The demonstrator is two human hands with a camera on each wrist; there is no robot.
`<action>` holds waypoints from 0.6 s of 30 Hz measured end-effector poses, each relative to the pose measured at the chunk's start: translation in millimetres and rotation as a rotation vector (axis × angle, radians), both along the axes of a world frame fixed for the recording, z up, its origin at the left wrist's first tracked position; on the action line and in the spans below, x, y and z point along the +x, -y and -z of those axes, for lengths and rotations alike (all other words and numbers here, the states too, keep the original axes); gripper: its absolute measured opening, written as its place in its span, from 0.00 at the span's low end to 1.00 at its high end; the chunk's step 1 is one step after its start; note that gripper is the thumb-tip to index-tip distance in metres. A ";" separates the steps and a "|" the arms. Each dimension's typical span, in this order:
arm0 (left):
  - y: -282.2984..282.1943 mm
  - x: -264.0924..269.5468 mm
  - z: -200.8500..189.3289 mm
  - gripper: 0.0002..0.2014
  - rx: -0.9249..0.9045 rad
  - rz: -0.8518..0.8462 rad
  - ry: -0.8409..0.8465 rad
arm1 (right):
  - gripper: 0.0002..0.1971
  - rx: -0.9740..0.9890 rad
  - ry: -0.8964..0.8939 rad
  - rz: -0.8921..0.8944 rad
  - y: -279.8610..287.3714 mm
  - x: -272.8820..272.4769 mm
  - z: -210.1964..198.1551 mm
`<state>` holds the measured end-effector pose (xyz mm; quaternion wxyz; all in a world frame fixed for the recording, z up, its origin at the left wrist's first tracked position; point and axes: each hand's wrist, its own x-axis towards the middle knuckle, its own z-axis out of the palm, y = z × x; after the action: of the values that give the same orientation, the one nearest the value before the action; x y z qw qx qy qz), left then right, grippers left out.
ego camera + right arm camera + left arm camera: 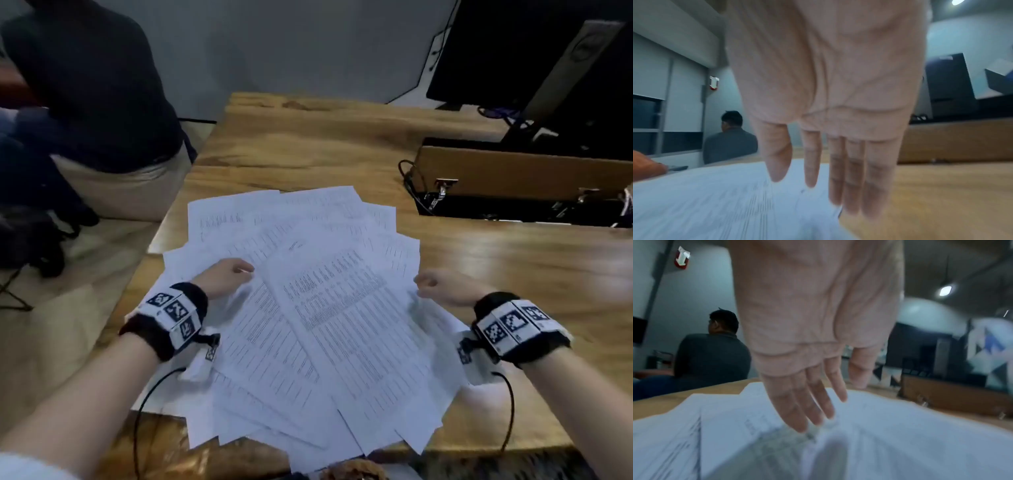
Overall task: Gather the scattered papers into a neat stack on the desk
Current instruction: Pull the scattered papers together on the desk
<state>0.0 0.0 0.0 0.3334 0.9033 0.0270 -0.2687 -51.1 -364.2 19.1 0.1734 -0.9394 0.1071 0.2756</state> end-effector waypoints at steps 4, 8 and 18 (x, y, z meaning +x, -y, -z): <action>-0.7 10.0 10.1 0.24 0.147 -0.058 0.004 | 0.21 -0.014 0.027 0.059 -14.7 8.3 26.3; 10.4 -1.1 17.3 0.34 0.199 -0.013 -0.030 | 0.36 -0.156 0.093 0.088 -24.2 8.6 43.0; 22.1 -7.0 27.7 0.17 0.013 -0.096 -0.023 | 0.17 0.209 0.236 0.373 -25.5 14.2 60.8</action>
<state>-7.0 -22.1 -27.7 0.3399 0.8999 0.0759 -0.2626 -36.9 -338.7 -41.7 0.3288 -0.9060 0.2288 0.1367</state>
